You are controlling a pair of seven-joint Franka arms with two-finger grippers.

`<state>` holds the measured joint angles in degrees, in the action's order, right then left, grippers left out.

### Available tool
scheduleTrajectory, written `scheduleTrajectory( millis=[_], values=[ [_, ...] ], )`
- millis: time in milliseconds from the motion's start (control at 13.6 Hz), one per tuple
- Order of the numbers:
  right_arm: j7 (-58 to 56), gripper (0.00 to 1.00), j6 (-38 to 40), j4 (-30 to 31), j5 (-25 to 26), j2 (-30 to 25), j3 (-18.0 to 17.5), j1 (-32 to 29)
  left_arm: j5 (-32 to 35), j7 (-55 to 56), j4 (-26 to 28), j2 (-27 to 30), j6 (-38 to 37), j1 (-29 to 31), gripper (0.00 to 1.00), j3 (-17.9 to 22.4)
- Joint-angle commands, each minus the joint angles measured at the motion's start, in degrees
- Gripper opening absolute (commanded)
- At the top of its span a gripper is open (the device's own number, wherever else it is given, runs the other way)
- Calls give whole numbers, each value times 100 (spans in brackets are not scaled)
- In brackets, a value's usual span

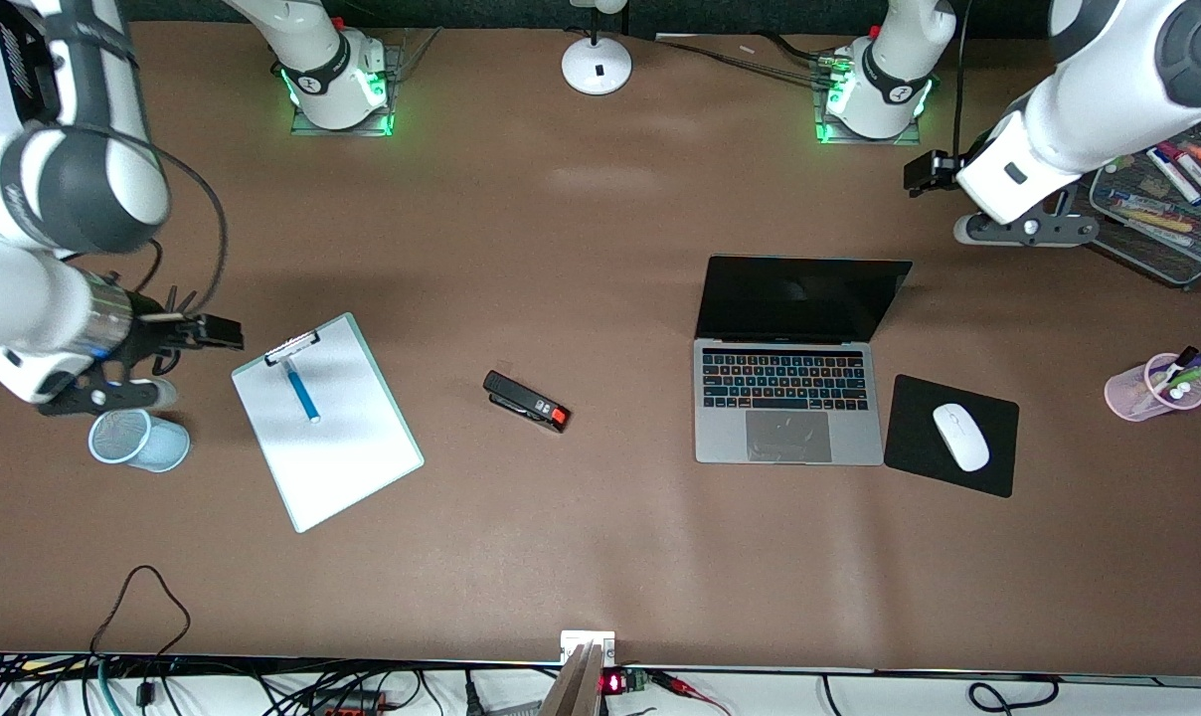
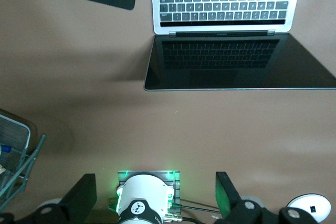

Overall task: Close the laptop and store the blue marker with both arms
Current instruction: 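Reach the right gripper to the blue marker while the left gripper reaches the laptop lid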

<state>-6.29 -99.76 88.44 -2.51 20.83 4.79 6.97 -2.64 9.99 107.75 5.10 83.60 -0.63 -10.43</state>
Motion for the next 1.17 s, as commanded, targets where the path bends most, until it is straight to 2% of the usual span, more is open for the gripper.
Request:
scheduleTrajectory(
  millis=[0,147,734,1101],
  values=[
    [-635,100,-306,-81,-47,359,5,33,-149,82,614,237,332,2,100,-151],
    [-1127,100,-560,-55,-82,614,5,15,-149,414,896,246,543,55,100,-363],
    [-1366,100,-1211,42,-91,1282,5,86,-201,1374,1863,237,1589,55,100,-995],
    [-1375,100,-1589,42,-82,1546,5,86,-237,1436,2180,106,2213,28,100,-1013]
  ],
)
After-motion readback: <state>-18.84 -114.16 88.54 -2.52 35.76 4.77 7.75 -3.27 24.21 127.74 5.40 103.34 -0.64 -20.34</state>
